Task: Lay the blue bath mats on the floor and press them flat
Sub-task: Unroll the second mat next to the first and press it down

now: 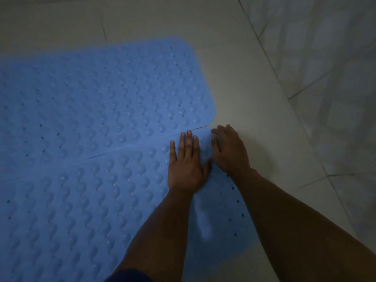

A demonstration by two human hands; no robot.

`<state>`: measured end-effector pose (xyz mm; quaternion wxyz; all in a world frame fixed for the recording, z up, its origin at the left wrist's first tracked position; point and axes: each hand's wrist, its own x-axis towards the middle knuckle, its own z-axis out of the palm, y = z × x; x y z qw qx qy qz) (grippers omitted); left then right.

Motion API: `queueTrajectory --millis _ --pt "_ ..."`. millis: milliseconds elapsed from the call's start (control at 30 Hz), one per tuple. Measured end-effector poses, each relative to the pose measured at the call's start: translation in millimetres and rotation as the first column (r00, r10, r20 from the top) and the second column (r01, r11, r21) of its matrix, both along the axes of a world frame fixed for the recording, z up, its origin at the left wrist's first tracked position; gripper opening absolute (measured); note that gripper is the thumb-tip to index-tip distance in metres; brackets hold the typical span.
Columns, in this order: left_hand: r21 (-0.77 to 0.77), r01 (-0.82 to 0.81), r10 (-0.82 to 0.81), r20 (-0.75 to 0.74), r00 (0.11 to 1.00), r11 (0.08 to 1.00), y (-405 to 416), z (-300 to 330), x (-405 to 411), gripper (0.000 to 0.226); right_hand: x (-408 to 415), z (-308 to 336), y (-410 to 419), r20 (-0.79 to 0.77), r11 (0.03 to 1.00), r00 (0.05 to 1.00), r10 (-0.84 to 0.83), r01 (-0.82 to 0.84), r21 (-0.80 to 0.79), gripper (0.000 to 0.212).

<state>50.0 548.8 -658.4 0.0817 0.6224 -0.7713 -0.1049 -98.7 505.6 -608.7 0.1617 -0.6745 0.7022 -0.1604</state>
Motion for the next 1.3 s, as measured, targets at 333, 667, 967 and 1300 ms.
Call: queueTrajectory --millis 333,667,967,1300 --pt "0.082 0.0 -0.004 0.059 0.998 0.997 -1.5 6.1 -1.1 0.078 -6.0 -0.5 21.5 0.003 0.998 0.999 -0.045 0.045 -0.042 0.041" --pt "0.311 0.065 -0.045 -0.073 0.996 0.948 -16.2 32.4 7.6 0.097 -18.6 32.5 46.1 -0.077 0.986 0.995 0.063 -0.05 0.157 0.06" --pt "-0.026 -0.14 0.137 -0.106 0.985 0.99 10.3 38.2 26.1 0.059 12.6 -21.3 27.6 -0.249 0.932 0.902 0.352 -0.312 0.186 0.072" --pt "-0.063 -0.134 0.13 -0.073 0.989 0.989 19.8 29.4 36.4 0.053 14.3 -37.1 35.1 -0.235 0.959 0.929 0.284 -0.278 0.057 0.072"
